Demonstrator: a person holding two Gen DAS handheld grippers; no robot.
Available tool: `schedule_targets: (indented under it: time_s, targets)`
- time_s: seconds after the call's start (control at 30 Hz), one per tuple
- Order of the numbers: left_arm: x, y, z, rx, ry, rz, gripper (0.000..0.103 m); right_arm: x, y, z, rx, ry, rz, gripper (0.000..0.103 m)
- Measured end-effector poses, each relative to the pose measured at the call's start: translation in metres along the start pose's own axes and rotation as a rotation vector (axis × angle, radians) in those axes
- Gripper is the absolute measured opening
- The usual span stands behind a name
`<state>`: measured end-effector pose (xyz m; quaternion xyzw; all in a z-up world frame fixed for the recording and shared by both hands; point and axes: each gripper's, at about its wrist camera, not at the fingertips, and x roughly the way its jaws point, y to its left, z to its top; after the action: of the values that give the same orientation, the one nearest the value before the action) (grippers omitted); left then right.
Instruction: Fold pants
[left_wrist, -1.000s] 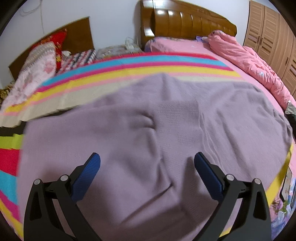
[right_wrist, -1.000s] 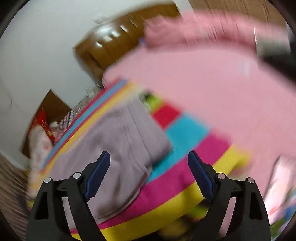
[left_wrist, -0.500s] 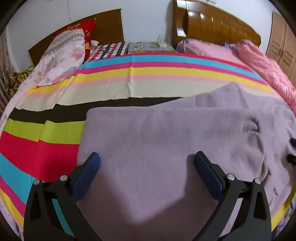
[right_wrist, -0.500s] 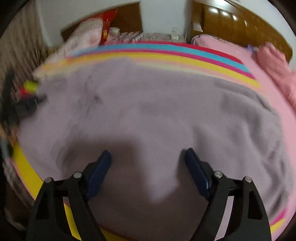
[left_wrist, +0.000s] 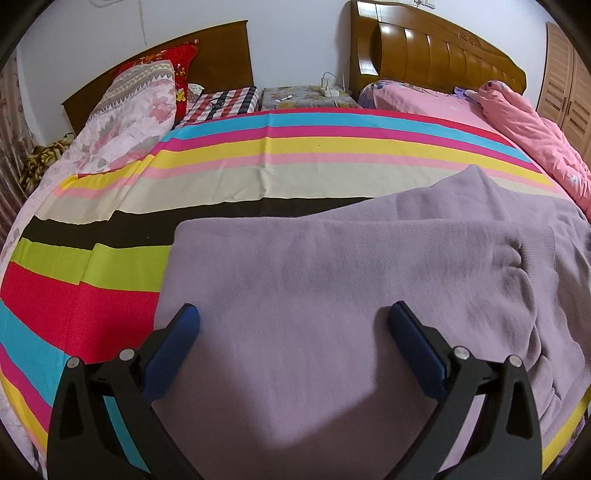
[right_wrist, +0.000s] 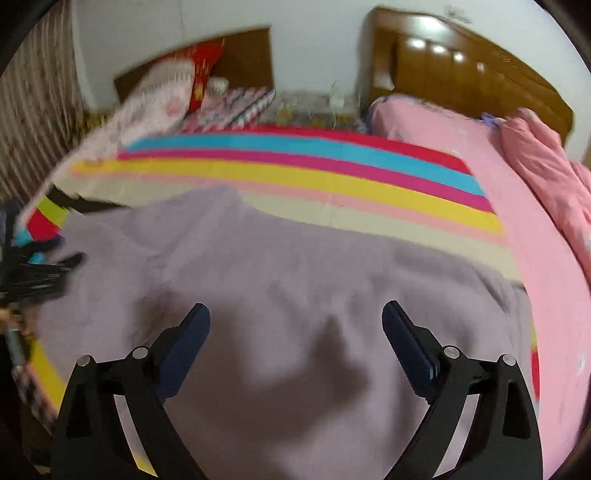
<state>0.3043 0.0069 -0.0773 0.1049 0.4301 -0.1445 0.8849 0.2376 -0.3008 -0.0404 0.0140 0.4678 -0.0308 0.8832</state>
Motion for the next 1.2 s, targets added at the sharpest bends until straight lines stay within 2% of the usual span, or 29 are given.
schedule_targets:
  time_s: [0.07,0.1,0.13,0.23,0.27,0.33,0.37,0.43,0.5,0.6,0.63,0.7,0.73,0.83,0.87,0.9,0.93,1.03,1.1,1.13,1.17,1.2]
  targets:
    - [0.001,0.001,0.001,0.001,0.002,-0.002,0.102,0.035,-0.013,0.005,0.007,0.096,-0.023,0.091]
    - [0.001,0.001,0.001,0.0,0.003,-0.003,0.102,0.049,-0.02,0.001,0.011,0.148,-0.016,0.095]
    - [0.001,0.001,0.001,0.0,0.002,-0.002,0.102,0.052,-0.03,-0.002,0.029,0.134,0.02,0.094]
    - [0.002,0.004,0.001,-0.001,0.003,0.0,0.102,0.044,-0.063,-0.013,0.085,0.128,-0.045,0.092]
    - [0.003,0.003,0.001,-0.002,0.002,0.003,0.102,0.037,-0.079,-0.017,0.128,0.115,-0.056,0.082]
    - [0.003,0.003,0.002,-0.002,-0.001,0.011,0.102,0.026,-0.098,-0.019,0.211,0.087,0.012,0.081]
    - [0.003,0.002,0.002,-0.003,0.0,0.013,0.102,0.021,-0.1,-0.014,0.236,0.068,0.002,0.084]
    - [0.003,0.003,0.002,-0.004,0.001,0.015,0.102,0.021,-0.084,-0.001,0.193,0.045,-0.025,0.086]
    - [0.004,0.003,0.002,-0.005,0.001,0.016,0.102,0.033,-0.053,0.014,0.077,0.047,0.04,0.089]
    - [0.004,0.003,0.003,-0.003,0.002,0.015,0.102,0.069,-0.015,0.032,-0.088,0.089,0.048,0.089]
    - [0.004,0.003,0.003,-0.004,0.002,0.014,0.102,0.084,-0.017,0.036,-0.102,0.118,0.037,0.097]
    - [0.004,0.002,0.002,-0.004,0.001,0.014,0.102,0.088,-0.044,0.042,-0.018,0.105,0.112,0.098]
    - [0.004,0.003,0.002,-0.003,0.001,0.016,0.102,0.085,-0.054,0.041,-0.001,0.108,0.106,0.097]
    - [0.004,0.002,0.002,-0.004,-0.002,0.016,0.102,0.076,-0.089,0.041,0.105,0.111,-0.051,0.097]
    - [0.003,0.001,0.002,-0.004,-0.003,0.015,0.102,0.065,-0.099,0.037,0.167,0.118,-0.059,0.097]
    - [0.003,0.001,0.002,-0.004,-0.004,0.015,0.102,0.049,-0.1,0.031,0.187,0.088,-0.004,0.097]
    - [0.003,0.001,0.002,-0.004,-0.005,0.014,0.102,0.027,-0.095,0.02,0.191,0.047,0.092,0.097]
    - [0.002,0.0,0.002,-0.005,-0.006,0.015,0.102,0.004,-0.062,-0.012,0.125,0.058,0.236,0.098]
    - [0.002,0.001,0.002,-0.004,-0.006,0.014,0.102,0.001,-0.03,-0.044,-0.001,0.108,0.221,0.098]
    - [0.002,0.001,0.002,-0.004,-0.006,0.014,0.102,0.006,-0.023,-0.059,-0.04,0.135,0.169,0.098]
    - [0.002,0.001,0.002,-0.005,-0.005,0.013,0.102,0.006,-0.025,-0.067,-0.059,0.128,0.13,0.098]
    - [0.002,0.001,0.003,-0.004,-0.006,0.014,0.102,0.0,-0.029,-0.075,-0.083,0.081,0.114,0.098]
